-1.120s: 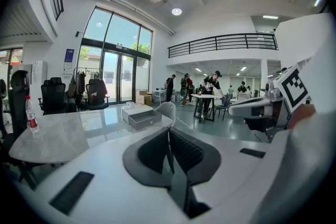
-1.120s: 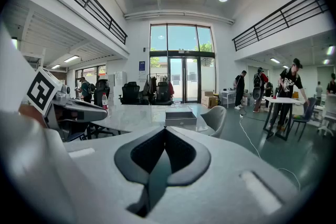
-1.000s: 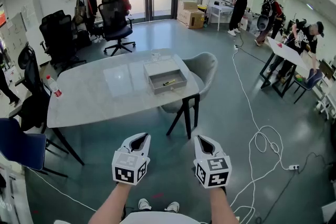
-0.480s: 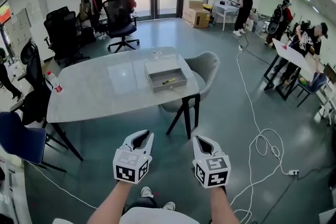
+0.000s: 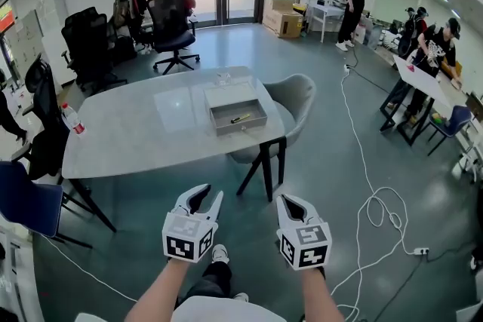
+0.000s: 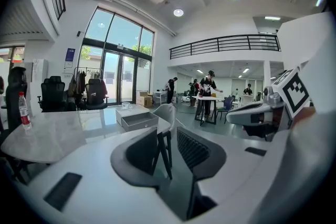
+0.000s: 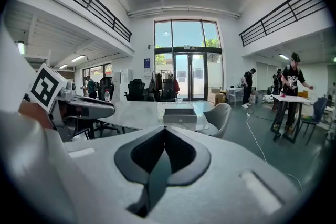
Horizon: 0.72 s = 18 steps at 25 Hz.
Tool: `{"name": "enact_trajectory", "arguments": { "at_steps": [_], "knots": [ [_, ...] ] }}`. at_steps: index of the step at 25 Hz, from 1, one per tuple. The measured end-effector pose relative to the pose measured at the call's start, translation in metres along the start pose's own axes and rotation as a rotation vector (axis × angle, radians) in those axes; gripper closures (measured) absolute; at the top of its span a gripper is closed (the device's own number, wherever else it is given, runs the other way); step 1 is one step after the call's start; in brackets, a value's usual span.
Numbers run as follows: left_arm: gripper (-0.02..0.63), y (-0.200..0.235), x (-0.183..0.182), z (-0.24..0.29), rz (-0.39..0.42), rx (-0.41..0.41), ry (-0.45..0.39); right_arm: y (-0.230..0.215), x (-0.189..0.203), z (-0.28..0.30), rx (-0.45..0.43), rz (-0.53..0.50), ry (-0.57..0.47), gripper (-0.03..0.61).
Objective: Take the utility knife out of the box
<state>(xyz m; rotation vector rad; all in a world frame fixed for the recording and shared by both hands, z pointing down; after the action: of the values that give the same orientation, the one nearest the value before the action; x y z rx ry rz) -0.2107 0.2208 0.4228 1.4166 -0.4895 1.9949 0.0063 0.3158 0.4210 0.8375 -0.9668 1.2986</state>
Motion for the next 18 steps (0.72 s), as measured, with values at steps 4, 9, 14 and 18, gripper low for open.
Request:
{"name": "enact_trajectory", "arguments": {
  "at_steps": [4, 9, 14, 18],
  "knots": [
    [0.502, 0.01, -0.003, 0.021, 0.0, 0.004, 0.003, -0.01, -0.004, 0.02, -0.003, -0.003, 0.004, 0.574],
    [0.474, 0.023, -0.013, 0.049, -0.008, 0.016, 0.002, -0.024, -0.014, 0.046, -0.011, 0.006, 0.012, 0.574],
    [0.44, 0.041, -0.023, 0.077, 0.002, 0.03, 0.017, -0.033, -0.026, 0.076, -0.021, 0.003, 0.021, 0.574],
    [0.399, 0.059, -0.033, 0.098, -0.007, 0.052, 0.028, -0.039, -0.04, 0.098, -0.011, 0.01, 0.029, 0.574]
  ]
}}
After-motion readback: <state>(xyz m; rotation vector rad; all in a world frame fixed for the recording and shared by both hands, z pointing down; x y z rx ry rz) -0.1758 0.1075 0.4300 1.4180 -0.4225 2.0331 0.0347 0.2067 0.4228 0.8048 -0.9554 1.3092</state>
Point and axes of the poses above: the fingertips, and each gripper's own axes: z forward along the fingers, y to its left, x out of its underside, the point moved 9 cm from there along -z, backward along the fingers, and after that the axes turned 3 degrees about y, right-handed, at the moved point
